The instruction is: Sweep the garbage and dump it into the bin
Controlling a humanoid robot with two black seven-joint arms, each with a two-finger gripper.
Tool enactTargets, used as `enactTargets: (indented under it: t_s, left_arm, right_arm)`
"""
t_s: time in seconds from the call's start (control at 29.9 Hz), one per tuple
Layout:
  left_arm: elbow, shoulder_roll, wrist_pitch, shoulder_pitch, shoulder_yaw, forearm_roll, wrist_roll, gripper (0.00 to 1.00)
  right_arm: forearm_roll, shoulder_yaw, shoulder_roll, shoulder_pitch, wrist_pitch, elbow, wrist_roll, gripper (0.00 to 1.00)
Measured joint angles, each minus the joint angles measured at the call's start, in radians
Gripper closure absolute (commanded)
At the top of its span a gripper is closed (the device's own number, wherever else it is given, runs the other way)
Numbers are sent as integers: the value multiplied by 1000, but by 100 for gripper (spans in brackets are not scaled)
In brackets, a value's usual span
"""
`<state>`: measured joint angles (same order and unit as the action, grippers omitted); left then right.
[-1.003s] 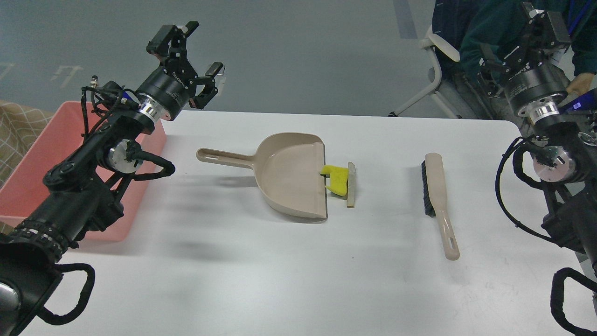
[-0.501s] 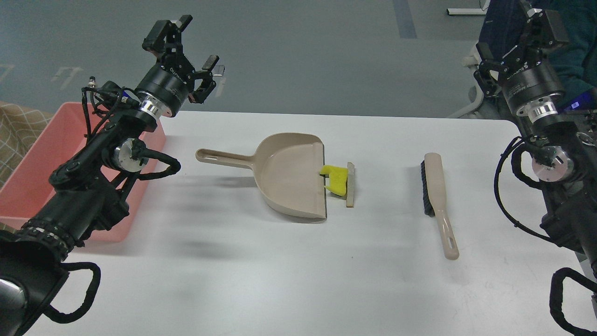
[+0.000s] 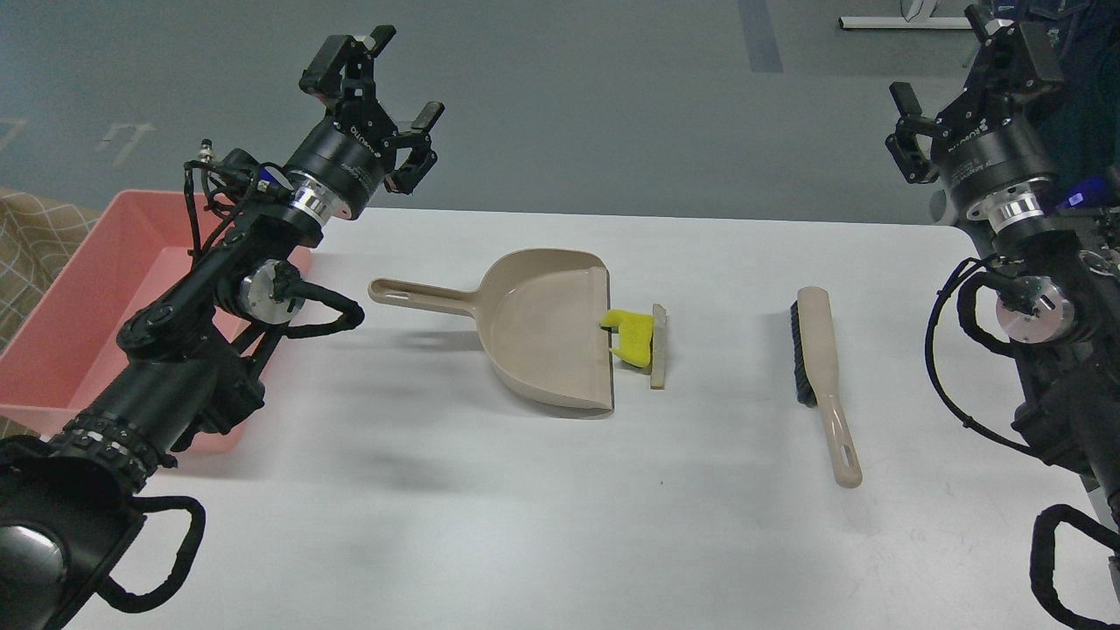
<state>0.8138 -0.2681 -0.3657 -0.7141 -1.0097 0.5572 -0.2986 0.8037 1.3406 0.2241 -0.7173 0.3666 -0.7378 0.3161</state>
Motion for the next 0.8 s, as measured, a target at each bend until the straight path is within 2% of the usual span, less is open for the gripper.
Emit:
enactTargets:
  t_s: [0.1, 0.2, 0.8]
  left_arm:
    - [37, -9, 2, 7, 6, 0, 33, 2]
    - [61, -20, 4, 15, 6, 0, 42, 2]
    - [85, -23, 42, 19, 7, -1, 32, 2]
  right_arm:
    - [0, 0, 2, -1, 0, -1, 0, 0]
    - [0, 0, 3, -3, -1, -2, 0, 0]
    - [0, -2, 7, 5, -1, -3, 0, 0]
